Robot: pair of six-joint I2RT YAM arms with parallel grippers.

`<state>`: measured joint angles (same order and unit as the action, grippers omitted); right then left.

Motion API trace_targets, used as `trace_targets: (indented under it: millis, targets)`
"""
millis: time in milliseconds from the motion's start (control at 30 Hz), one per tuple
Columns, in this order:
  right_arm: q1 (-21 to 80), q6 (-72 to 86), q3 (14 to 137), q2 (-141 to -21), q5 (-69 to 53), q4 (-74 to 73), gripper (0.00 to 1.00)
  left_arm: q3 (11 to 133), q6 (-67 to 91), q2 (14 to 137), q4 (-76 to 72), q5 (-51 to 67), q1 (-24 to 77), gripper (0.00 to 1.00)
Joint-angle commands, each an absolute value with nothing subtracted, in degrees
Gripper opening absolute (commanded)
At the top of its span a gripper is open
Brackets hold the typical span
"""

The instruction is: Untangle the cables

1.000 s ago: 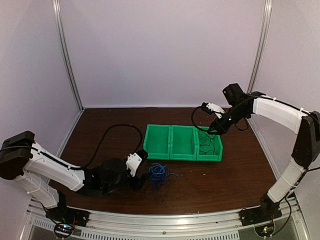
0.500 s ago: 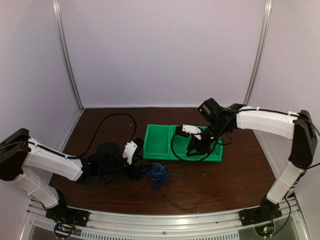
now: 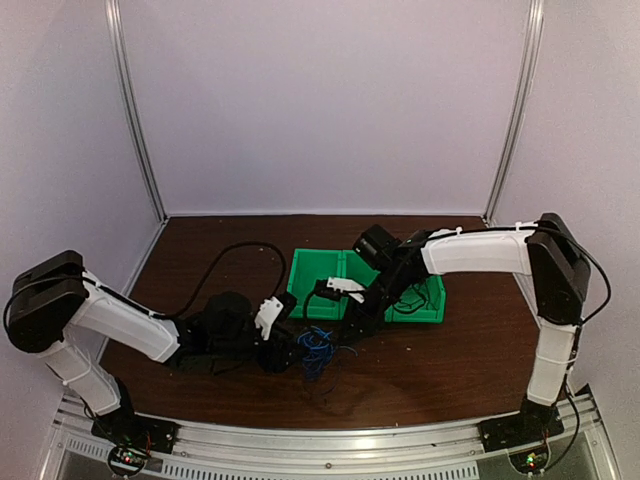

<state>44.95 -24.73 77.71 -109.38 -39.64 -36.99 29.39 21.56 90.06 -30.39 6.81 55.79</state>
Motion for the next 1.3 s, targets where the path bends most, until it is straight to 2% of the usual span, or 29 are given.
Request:
trace_targets:
  millis: [0, 267, 600, 633, 767, 900, 1033, 1267]
  targets:
    - [45.85, -21.99, 80.41, -111.77, -41.62, -36.04, 0.45, 30.1, 22.81, 91.78, -35.81, 8.4, 55.18, 0.63]
    - [45.88, -20.12, 82.86, -115.29, -41.58, -36.1, 0.4, 29.54, 23.12, 92.34, -37.3, 8.96, 55.06, 0.61]
    - [45.88, -20.89, 82.85, -112.8, -41.39, -36.82, 0.01, 28.72, 23.03, 90.97, -37.19, 8.87, 55.0, 0.6]
    - [46.0, -21.48, 83.22, -111.79, -40.9, -37.56, 0.0, 28.12, 22.86, 89.52, -37.18, 8.61, 55.02, 0.6]
    - [46.55, -25.44, 85.62, -106.39, -38.29, -41.5, 0.0, 22.79, 20.68, 78.11, -39.94, 4.01, 55.07, 0.58]
    - [49.53, -29.91, 90.64, -102.74, -35.74, -47.15, 0.0, 24.08, 16.07, 71.08, -36.59, 4.05, 55.08, 0.62]
    - [52.75, -31.54, 95.18, -101.22, -34.02, -49.83, 0.0, 28.17, 12.06, 71.68, -35.76, 8.8, 55.1, 0.64]
    - [54.59, -31.32, 104.71, -101.61, -40.78, -53.18, 0.0, 28.5, 7.26, 76.19, -47.34, 13.64, 55.04, 0.61]
